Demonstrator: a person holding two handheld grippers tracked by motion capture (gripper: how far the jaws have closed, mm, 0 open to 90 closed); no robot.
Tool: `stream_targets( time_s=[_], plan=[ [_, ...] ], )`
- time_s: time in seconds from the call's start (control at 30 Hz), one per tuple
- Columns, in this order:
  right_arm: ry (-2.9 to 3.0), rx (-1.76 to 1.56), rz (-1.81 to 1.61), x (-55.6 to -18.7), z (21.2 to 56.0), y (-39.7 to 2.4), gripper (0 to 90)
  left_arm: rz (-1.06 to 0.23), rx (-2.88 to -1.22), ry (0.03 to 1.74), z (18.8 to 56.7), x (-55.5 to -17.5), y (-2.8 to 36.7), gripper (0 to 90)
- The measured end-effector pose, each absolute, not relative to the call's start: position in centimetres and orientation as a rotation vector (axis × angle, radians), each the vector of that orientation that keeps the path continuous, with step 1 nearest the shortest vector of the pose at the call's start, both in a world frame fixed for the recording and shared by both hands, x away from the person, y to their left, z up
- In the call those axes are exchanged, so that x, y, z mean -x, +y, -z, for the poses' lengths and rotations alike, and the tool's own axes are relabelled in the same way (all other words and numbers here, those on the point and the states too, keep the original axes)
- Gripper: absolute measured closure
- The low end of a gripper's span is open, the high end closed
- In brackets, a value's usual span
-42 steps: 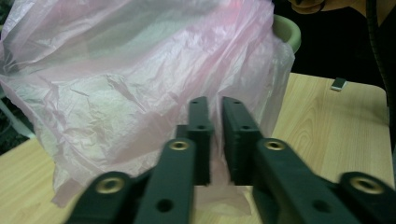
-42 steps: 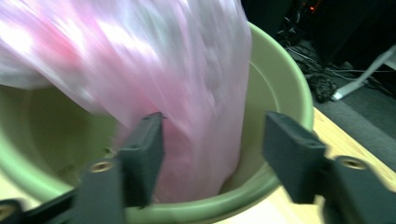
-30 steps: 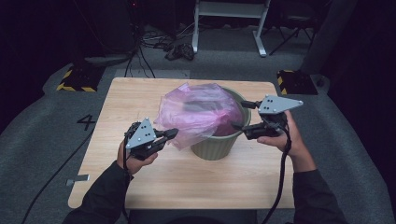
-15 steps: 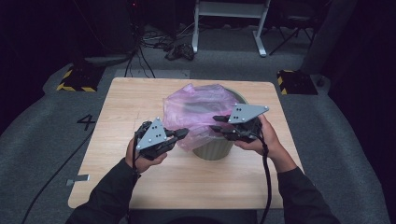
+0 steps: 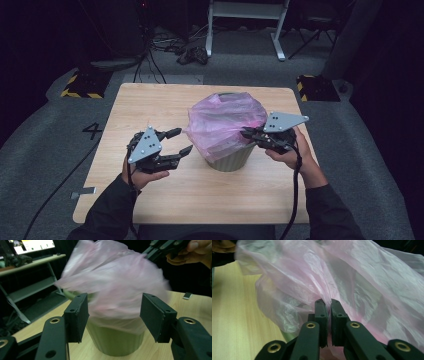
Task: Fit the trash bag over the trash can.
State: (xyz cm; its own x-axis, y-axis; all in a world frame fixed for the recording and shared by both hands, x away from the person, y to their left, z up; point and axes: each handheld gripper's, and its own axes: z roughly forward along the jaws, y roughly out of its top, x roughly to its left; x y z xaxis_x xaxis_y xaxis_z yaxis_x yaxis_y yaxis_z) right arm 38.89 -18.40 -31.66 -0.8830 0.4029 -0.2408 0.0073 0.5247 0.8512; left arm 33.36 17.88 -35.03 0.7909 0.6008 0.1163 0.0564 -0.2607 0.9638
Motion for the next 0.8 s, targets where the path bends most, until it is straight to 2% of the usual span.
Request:
stream_targets(
  time_s=[0.23,0.27,0.37,0.4,0.53,0.6,0.67,0.8],
  plan=[
    [2.345,-0.35,-1.322,-38.8,31.6,-19.9,83.3,-0.456,-1.786,0.489,35.4,-34.8,17.7,43.1],
    [2.344,-0.357,-1.324,-38.9,31.6,-20.0,82.5,-0.474,-1.81,0.484,35.4,-34.8,17.2,43.2],
    [2.343,-0.354,-1.316,-38.8,31.7,-19.9,78.3,-0.459,-1.834,0.435,35.4,-34.9,16.3,51.5],
    [2.343,-0.352,-1.315,-38.7,31.7,-19.9,77.3,-0.466,-1.847,0.424,35.3,-34.9,16.0,57.4],
    [2.331,-0.356,-1.327,-38.4,31.6,-20.0,66.9,-0.464,-1.861,0.388,35.1,-35.1,15.3,79.4],
    [2.319,-0.363,-1.332,-38.2,31.5,-20.0,58.0,-0.472,-1.865,0.374,35.0,-35.1,15.2,86.3],
    [2.314,-0.355,-1.352,-37.9,31.4,-19.9,48.4,-0.496,-1.881,0.357,34.9,-35.1,15.1,88.9],
    [2.32,-0.315,-1.39,-36.7,30.9,-19.3,37.6,-0.506,-1.891,0.345,34.8,-34.9,14.8,89.9]
  ],
)
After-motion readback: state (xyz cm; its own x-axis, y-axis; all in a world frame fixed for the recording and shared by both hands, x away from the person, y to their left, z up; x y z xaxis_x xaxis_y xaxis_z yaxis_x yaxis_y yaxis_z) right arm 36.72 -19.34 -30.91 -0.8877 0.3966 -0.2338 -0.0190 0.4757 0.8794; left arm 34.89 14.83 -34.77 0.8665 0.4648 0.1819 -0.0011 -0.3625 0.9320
